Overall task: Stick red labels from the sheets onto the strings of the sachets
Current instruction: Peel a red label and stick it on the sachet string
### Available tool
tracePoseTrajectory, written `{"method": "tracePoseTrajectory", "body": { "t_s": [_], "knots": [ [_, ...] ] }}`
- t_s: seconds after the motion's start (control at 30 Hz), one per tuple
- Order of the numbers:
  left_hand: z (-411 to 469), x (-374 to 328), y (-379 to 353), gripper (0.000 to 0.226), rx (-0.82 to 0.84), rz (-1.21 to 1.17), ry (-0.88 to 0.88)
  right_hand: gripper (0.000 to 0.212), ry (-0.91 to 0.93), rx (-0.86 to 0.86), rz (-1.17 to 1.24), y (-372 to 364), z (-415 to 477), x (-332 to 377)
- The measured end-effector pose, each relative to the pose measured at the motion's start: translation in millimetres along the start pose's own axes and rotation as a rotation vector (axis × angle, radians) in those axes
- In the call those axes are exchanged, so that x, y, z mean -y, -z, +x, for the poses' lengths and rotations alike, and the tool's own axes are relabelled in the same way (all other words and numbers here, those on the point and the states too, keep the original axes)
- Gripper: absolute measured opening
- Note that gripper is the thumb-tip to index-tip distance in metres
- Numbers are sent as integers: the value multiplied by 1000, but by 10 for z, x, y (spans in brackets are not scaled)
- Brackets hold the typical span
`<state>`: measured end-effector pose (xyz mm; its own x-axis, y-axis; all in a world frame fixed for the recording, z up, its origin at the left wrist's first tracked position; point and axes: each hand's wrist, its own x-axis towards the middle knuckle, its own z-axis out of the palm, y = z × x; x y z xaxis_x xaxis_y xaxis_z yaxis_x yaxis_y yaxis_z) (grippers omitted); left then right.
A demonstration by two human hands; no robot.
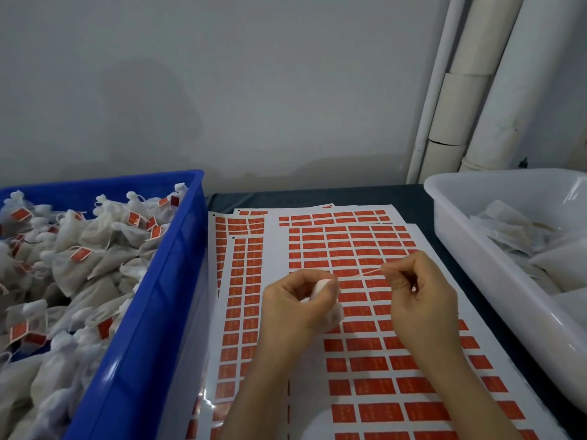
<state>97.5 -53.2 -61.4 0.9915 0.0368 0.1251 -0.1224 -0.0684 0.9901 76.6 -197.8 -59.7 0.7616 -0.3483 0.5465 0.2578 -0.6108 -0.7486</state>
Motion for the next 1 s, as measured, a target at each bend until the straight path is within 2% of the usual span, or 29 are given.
{"method": "tracePoseTrajectory", "body": {
  "t_s": [0.07, 0.17, 0.23, 0.3, 0.37, 0.43, 0.57, 0.67, 0.77, 0.83, 0.87, 1.0],
  "knots": [
    [-14, 18, 9, 17, 53, 5, 8, 8, -93, 18, 90, 19, 20, 13],
    [-11, 79, 10, 23, 87, 134, -49, 20, -184, 46, 184, 10, 21, 38],
    [25, 110, 5, 22, 105, 255, -141, 22, -166, 82, 206, -10, -1, 73],
    [54, 166, -2, 32, 49, 479, -271, 19, -115, 123, 221, -27, -38, 101],
    [20, 157, -20, 21, -29, 582, -304, 17, -65, 173, 242, -43, -78, 108],
    [-3, 126, -29, 16, -39, 436, -153, 13, -11, 225, 237, -59, -110, 126],
    [112, -46, 9, 26, 45, -83, 356, 5, 102, 324, 198, -79, -138, 143],
    [137, -30, 116, 36, 79, -360, 560, 9, 167, 368, 170, -90, -151, 142],
    [111, 21, 214, 40, 212, -610, 813, 13, 206, 409, 190, -111, -182, 150],
    [120, 17, 236, 42, 225, -613, 872, 16, 235, 452, 194, -125, -198, 143],
    [134, 31, 229, 42, 206, -543, 845, 18, 241, 483, 186, -129, -203, 139],
    [127, 64, 182, 33, 93, -168, 597, 26, 235, 610, 147, -141, -204, 96]
  ]
}}
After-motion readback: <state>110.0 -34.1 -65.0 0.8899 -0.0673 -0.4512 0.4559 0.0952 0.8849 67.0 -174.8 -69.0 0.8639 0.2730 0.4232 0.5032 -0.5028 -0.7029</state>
